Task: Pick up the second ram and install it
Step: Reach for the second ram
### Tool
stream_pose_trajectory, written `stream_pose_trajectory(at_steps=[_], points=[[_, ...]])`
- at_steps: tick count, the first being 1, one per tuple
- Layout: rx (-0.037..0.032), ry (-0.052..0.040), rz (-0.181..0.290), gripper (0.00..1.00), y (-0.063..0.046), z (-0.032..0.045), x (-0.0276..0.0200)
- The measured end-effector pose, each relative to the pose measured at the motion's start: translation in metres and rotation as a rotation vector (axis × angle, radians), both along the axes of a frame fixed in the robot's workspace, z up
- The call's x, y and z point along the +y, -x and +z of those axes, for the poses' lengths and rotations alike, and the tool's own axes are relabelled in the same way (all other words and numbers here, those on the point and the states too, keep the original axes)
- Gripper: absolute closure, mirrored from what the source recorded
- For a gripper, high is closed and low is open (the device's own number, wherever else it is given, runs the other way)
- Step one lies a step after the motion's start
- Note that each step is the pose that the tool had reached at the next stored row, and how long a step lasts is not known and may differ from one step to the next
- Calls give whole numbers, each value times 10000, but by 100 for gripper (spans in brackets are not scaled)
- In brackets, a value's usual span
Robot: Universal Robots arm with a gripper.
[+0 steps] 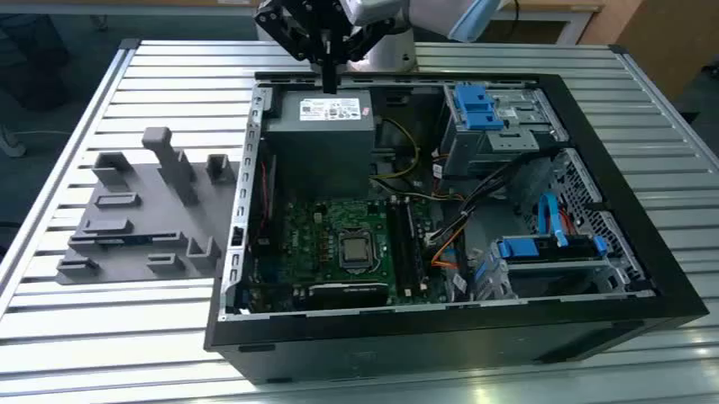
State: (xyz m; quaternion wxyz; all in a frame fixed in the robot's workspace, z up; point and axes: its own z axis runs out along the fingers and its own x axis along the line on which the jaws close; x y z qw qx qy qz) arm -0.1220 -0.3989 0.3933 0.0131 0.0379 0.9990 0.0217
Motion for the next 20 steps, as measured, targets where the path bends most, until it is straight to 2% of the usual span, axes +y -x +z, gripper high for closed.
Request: stream_pose_trajectory(at_steps=[20], points=[[0, 0, 0, 89, 52, -1, 0]])
